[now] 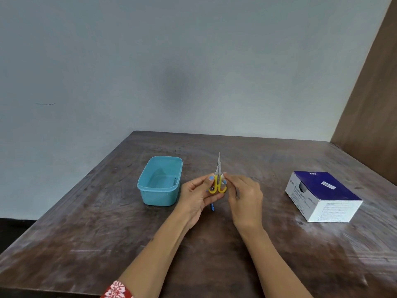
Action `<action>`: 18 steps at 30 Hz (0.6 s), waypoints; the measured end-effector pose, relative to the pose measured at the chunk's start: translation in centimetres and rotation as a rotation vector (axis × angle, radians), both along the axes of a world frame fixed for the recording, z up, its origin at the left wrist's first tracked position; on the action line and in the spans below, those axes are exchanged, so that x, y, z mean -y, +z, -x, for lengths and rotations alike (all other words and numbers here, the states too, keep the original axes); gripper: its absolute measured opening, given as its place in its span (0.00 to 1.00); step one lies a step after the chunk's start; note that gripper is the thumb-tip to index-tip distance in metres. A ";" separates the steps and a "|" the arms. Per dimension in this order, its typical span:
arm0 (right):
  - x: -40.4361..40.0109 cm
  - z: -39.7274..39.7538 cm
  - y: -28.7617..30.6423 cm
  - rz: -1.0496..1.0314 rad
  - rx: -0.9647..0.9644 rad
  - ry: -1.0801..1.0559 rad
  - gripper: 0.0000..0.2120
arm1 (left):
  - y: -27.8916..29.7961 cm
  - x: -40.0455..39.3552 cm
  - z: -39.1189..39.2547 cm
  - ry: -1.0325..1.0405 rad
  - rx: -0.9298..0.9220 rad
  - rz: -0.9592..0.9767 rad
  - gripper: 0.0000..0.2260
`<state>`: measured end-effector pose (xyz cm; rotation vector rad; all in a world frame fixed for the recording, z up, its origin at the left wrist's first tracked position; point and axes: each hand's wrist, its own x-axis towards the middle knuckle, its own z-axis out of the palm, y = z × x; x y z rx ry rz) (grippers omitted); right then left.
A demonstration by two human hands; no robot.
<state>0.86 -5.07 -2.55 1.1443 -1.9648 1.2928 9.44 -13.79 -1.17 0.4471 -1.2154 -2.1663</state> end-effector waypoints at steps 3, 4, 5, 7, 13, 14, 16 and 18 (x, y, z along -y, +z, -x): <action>0.0 -0.2 0.1 0.008 0.126 0.022 0.10 | 0.0 -0.1 0.0 0.006 -0.031 -0.004 0.08; 0.1 -0.3 0.2 0.011 0.199 0.039 0.10 | 0.0 -0.1 0.0 0.012 -0.036 0.000 0.08; 0.1 -0.3 0.1 0.012 0.251 0.049 0.11 | 0.0 -0.1 0.0 0.018 -0.033 0.005 0.09; 0.1 -0.3 0.1 0.009 0.210 0.027 0.11 | -0.1 -0.1 0.0 0.024 -0.023 0.014 0.09; 0.1 -0.4 0.3 0.020 0.141 -0.012 0.09 | 0.1 -0.3 0.1 0.026 -0.047 0.008 0.08; 0.1 -0.5 0.3 0.025 0.230 0.013 0.09 | 0.1 -0.2 0.1 0.034 -0.055 0.004 0.07; 0.2 -0.7 0.4 0.026 0.375 0.049 0.10 | 0.1 -0.2 0.1 0.047 -0.066 -0.003 0.07; 0.2 -0.6 0.4 0.026 0.444 0.048 0.09 | 0.0 -0.2 0.1 0.061 -0.071 -0.008 0.07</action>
